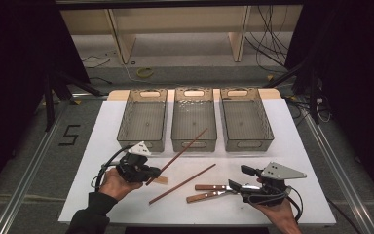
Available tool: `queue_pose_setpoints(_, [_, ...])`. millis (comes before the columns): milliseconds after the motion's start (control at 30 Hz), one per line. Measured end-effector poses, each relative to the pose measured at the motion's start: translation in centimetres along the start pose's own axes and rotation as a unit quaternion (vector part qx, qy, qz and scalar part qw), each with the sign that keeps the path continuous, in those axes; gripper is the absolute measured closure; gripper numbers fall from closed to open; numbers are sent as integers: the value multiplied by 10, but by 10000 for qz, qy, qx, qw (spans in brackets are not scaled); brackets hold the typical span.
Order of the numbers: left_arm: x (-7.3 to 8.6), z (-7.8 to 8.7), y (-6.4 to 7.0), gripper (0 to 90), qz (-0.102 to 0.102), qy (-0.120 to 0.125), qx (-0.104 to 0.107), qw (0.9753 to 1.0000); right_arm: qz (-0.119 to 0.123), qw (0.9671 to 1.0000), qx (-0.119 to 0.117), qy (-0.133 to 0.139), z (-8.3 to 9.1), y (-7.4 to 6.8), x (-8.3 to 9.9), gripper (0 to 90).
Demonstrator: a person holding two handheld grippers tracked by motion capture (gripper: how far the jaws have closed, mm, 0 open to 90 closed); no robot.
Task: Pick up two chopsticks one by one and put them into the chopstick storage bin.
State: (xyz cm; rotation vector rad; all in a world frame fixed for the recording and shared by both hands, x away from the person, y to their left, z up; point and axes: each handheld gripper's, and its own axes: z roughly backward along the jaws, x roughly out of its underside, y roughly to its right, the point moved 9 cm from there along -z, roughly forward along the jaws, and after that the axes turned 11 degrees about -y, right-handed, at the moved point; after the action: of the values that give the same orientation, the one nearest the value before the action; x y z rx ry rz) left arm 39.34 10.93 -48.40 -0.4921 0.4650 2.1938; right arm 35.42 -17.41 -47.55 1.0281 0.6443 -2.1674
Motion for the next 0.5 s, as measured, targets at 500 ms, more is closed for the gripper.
queue_pose_setpoints(500, [-15,22,-34,836,451,537,-223,9973,-24,10000,18,2,-1,2,0,297])
